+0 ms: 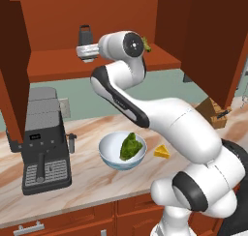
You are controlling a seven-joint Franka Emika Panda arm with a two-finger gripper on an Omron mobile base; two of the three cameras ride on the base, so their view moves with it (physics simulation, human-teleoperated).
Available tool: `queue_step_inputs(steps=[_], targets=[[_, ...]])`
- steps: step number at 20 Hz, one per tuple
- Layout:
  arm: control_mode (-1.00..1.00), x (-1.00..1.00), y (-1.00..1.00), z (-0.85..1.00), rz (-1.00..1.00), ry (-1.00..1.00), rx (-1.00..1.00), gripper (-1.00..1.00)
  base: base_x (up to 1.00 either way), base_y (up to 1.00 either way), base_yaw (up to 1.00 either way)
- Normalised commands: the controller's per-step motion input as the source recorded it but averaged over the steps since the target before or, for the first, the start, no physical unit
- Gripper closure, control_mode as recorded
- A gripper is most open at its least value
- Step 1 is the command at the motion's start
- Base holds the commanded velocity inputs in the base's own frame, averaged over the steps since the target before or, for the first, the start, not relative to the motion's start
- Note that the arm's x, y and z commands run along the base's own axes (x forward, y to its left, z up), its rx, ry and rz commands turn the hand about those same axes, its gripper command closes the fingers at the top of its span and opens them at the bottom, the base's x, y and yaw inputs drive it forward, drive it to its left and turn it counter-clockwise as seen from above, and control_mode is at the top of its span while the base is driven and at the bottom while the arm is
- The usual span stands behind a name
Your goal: Pick the cheese from the fridge and the cheese grater from the cabinet and place them next to the salad bowl.
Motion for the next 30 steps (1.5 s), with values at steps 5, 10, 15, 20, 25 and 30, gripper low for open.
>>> queue_step_inputs(steps=[5, 10, 15, 20, 25, 30], targets=[[-1.0, 0.29, 0.03, 0.0, 0.0, 0.0, 0.0, -1.0, 0.0, 0.0, 0.0], [-1.0, 0.33, 0.02, 0.0, 0.0, 0.0, 0.0, -1.0, 0.0, 0.0, 0.0], [-1.0, 0.28, 0.03, 0.0, 0.0, 0.0, 0.0, -1.0, 0.0, 0.0, 0.0], [-1.0, 0.28, 0.05, 0.0, 0.0, 0.0, 0.0, -1.0, 0.0, 0.0, 0.0], [-1.0, 0.23, 0.07, 0.0, 0.0, 0.0, 0.0, -1.0, 0.0, 0.0, 0.0], [-1.0, 0.06, 0.18, 0.0, 0.0, 0.0, 0.0, -1.0, 0.0, 0.0, 0.0]])
